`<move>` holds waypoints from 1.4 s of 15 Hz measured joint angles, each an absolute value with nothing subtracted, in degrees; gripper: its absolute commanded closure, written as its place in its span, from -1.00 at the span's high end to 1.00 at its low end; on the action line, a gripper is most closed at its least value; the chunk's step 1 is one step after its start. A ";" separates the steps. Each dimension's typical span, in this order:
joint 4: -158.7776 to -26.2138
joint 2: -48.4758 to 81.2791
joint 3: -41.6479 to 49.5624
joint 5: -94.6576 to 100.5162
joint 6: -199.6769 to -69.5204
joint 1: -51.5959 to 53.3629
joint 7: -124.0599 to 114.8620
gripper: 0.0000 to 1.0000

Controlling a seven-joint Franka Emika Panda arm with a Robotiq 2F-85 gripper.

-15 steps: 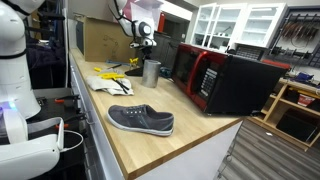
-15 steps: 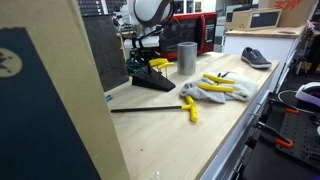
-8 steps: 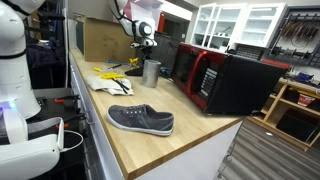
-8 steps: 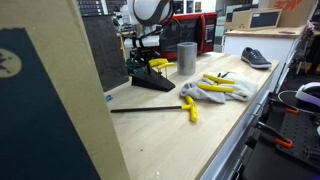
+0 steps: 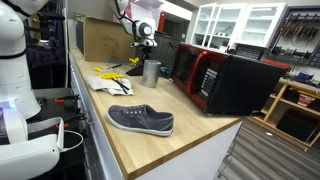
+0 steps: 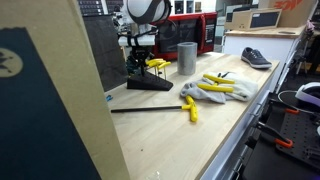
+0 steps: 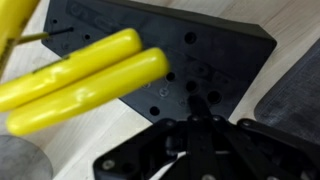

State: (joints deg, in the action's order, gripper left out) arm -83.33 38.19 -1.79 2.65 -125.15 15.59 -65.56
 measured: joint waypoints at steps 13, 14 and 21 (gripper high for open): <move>-85.28 22.99 -0.19 11.36 -109.38 14.58 -45.55 1.00; -85.81 21.73 -0.20 12.10 -107.88 14.27 -42.27 1.00; -94.44 10.93 -0.86 16.01 -105.95 11.89 -21.44 1.00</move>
